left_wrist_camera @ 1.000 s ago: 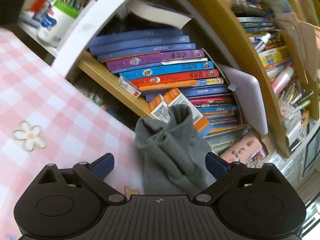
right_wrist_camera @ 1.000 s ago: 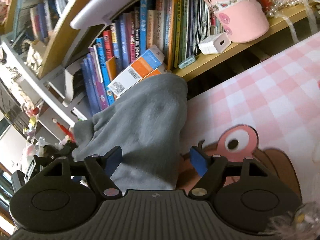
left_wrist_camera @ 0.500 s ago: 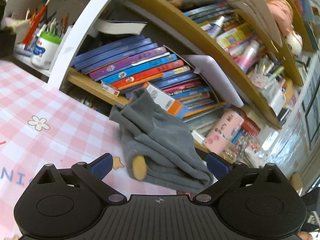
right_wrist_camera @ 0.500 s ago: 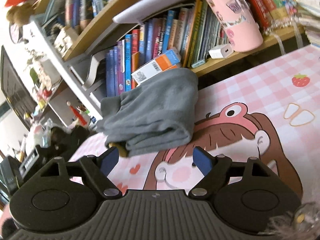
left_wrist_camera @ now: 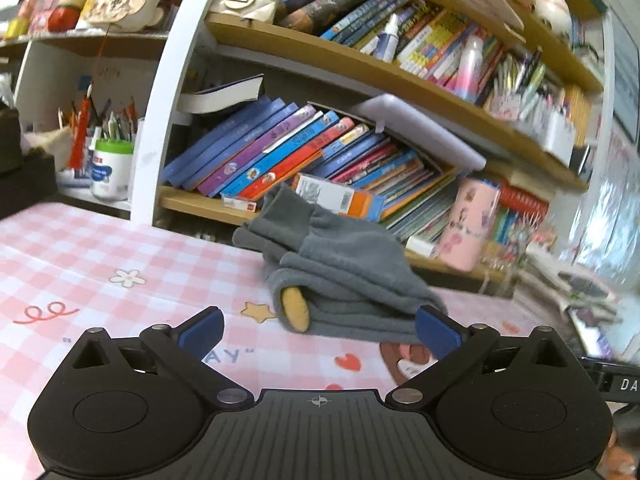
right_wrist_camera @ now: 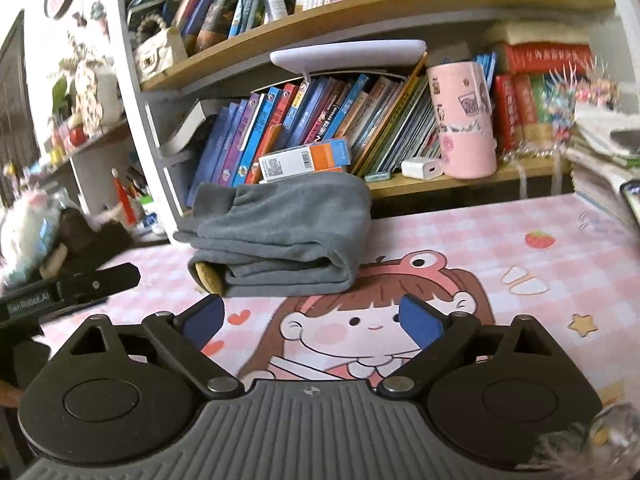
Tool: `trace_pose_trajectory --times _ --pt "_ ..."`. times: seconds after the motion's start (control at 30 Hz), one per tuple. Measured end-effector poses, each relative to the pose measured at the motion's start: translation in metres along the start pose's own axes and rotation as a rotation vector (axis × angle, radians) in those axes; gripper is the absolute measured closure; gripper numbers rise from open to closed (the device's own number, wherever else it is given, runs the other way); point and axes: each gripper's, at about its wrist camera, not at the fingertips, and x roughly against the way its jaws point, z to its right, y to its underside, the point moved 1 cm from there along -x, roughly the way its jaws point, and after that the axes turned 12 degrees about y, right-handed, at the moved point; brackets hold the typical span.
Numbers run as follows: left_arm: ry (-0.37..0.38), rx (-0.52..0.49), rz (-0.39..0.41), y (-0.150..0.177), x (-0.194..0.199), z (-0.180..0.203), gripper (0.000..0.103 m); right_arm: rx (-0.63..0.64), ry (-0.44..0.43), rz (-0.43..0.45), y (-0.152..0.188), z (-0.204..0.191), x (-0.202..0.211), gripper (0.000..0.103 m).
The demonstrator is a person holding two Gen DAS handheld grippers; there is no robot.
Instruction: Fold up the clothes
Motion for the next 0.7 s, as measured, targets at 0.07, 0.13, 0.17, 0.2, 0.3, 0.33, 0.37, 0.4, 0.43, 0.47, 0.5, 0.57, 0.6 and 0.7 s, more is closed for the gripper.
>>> trace_pose_trajectory --times 0.07,0.13,0.17,0.2,0.3,0.33,0.37,0.4,0.43,0.47,0.5,0.57,0.6,0.7 --pt "-0.019 -0.027 -0.009 0.003 0.000 0.004 0.000 0.044 0.030 0.009 0.001 -0.004 0.000 0.006" --pt "-0.037 -0.058 -0.016 0.006 0.001 0.008 0.000 0.074 0.050 0.016 0.002 -0.007 0.001 0.004" --pt "-0.044 -0.075 -0.019 0.007 0.001 0.011 0.000 0.087 0.059 0.019 0.002 -0.009 0.001 0.004" --pt "-0.048 -0.094 -0.023 0.009 0.001 0.013 0.000 0.097 0.066 0.021 0.003 -0.010 0.001 0.004" --pt "-0.048 -0.125 -0.040 0.011 -0.002 0.018 0.000 0.124 0.078 0.026 0.004 -0.013 0.001 0.003" --pt "-0.046 -0.130 -0.043 0.012 -0.002 0.018 0.000 0.131 0.081 0.028 0.004 -0.014 0.000 0.003" --pt "-0.045 -0.133 -0.045 0.012 -0.003 0.019 0.000 0.137 0.085 0.030 0.005 -0.014 0.000 0.003" --pt "-0.050 -0.131 -0.046 0.012 -0.003 0.019 0.000 0.141 0.089 0.029 0.005 -0.015 0.000 0.002" --pt "-0.055 -0.129 -0.047 0.012 -0.004 0.019 0.000 0.144 0.093 0.029 0.005 -0.015 -0.001 0.002" --pt "-0.059 -0.126 -0.049 0.012 -0.004 0.018 0.000 0.147 0.097 0.026 0.006 -0.015 -0.001 0.002" --pt "-0.064 -0.121 -0.051 0.011 -0.005 0.017 0.000 0.149 0.100 0.023 0.006 -0.015 -0.002 0.001" --pt "-0.077 -0.112 -0.054 0.011 -0.005 0.015 0.000 0.154 0.107 0.018 0.007 -0.016 -0.003 0.001" --pt "-0.084 -0.109 -0.056 0.011 -0.006 0.015 0.000 0.158 0.111 0.017 0.008 -0.016 -0.004 0.001" --pt "-0.094 -0.117 -0.061 0.012 -0.007 0.016 0.000 0.167 0.114 0.015 0.009 -0.017 -0.005 0.000"
